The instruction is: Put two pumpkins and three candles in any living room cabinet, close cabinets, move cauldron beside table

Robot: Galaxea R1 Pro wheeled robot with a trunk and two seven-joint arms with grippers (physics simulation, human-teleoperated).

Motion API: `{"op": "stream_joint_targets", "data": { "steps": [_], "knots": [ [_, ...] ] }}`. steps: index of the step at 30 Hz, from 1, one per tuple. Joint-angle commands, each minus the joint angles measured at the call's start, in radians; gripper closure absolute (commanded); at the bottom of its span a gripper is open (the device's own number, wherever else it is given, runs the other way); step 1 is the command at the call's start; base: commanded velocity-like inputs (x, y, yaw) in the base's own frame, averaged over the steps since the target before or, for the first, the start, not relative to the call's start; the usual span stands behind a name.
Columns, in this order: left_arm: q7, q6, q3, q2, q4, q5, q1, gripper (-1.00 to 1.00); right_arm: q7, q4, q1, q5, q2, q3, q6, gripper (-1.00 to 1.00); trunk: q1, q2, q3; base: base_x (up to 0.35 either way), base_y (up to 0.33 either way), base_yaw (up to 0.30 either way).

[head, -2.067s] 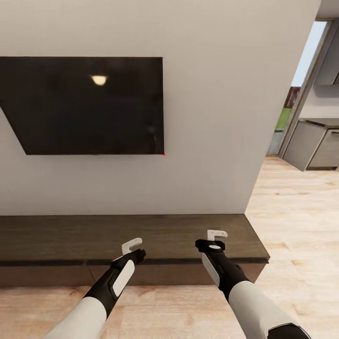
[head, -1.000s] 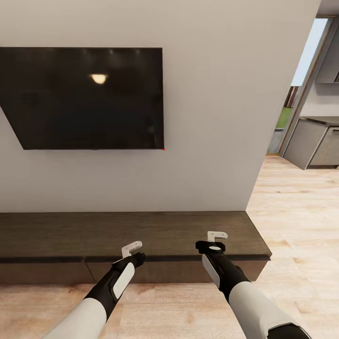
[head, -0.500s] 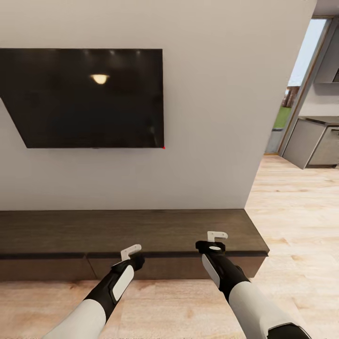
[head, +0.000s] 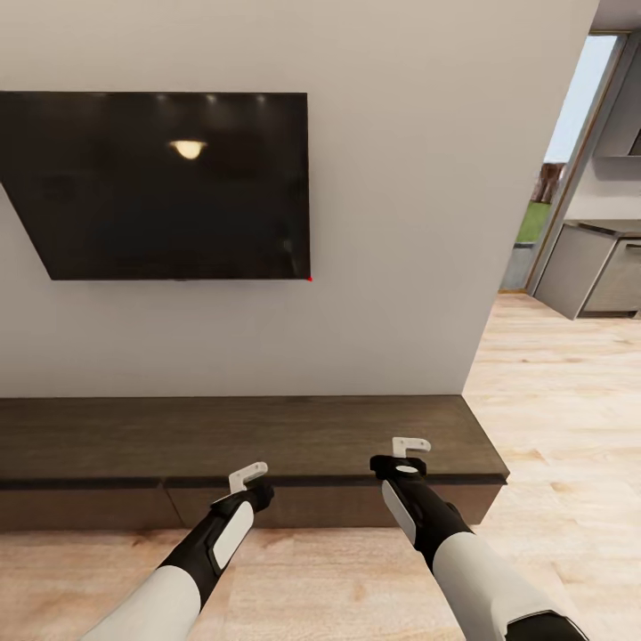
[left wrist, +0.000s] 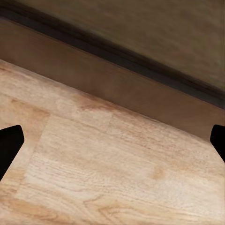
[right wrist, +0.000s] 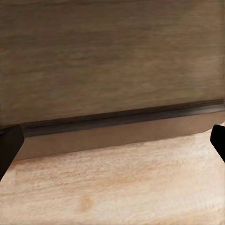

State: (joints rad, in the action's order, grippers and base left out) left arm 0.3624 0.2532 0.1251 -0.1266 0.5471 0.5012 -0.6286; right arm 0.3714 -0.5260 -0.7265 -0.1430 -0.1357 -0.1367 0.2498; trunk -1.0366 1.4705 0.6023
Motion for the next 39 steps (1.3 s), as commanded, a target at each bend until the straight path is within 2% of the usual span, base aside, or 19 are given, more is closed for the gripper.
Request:
{"op": "stream_joint_targets", "data": {
  "steps": [1, 7, 11, 23, 28, 33, 39],
  "knots": [
    [0.009, 0.003, 0.006, 0.001, 0.002, 0.009, 0.000, -1.00, 0.009, -0.002, -0.001, -0.010, 0.001, -0.008, 0.005, -1.00, 0.000, 0.001, 0.001, 0.000, 0.000, 0.000],
    [0.009, 0.003, 0.007, -0.002, 0.002, 0.008, 0.000, -1.00, 0.010, 0.002, -0.001, -0.012, 0.000, -0.008, 0.010, -1.00, 0.000, 0.001, 0.001, 0.000, 0.000, 0.000],
    [0.009, 0.003, 0.007, -0.002, 0.002, 0.008, 0.000, -1.00, 0.011, 0.067, -0.001, -0.014, -0.002, -0.011, 0.012, -1.00, 0.000, 0.001, 0.001, 0.000, 0.000, 0.000],
    [0.009, 0.003, 0.007, -0.002, 0.002, 0.009, 0.000, -1.00, 0.010, 0.151, -0.001, -0.016, -0.003, -0.006, 0.008, -1.00, 0.000, 0.001, 0.001, 0.000, 0.000, 0.000],
    [0.008, 0.002, 0.007, -0.004, -0.001, 0.010, 0.000, -1.00, -0.008, 0.199, -0.001, -0.015, 0.000, -0.005, 0.001, -1.00, -0.019, 0.036, 0.017, 0.000, 0.000, 0.000],
    [0.007, 0.002, 0.007, -0.005, -0.002, 0.010, 0.000, -1.00, -0.009, 0.199, -0.001, -0.015, 0.001, -0.004, -0.007, -1.00, -0.038, 0.071, 0.032, 0.000, 0.000, 0.000],
    [0.006, 0.001, 0.007, -0.005, -0.002, 0.010, 0.000, -1.00, -0.007, 0.203, -0.001, -0.011, 0.002, -0.005, -0.093, -1.00, -0.061, 0.113, 0.051, 0.000, 0.000, 0.000]
  ]
}}
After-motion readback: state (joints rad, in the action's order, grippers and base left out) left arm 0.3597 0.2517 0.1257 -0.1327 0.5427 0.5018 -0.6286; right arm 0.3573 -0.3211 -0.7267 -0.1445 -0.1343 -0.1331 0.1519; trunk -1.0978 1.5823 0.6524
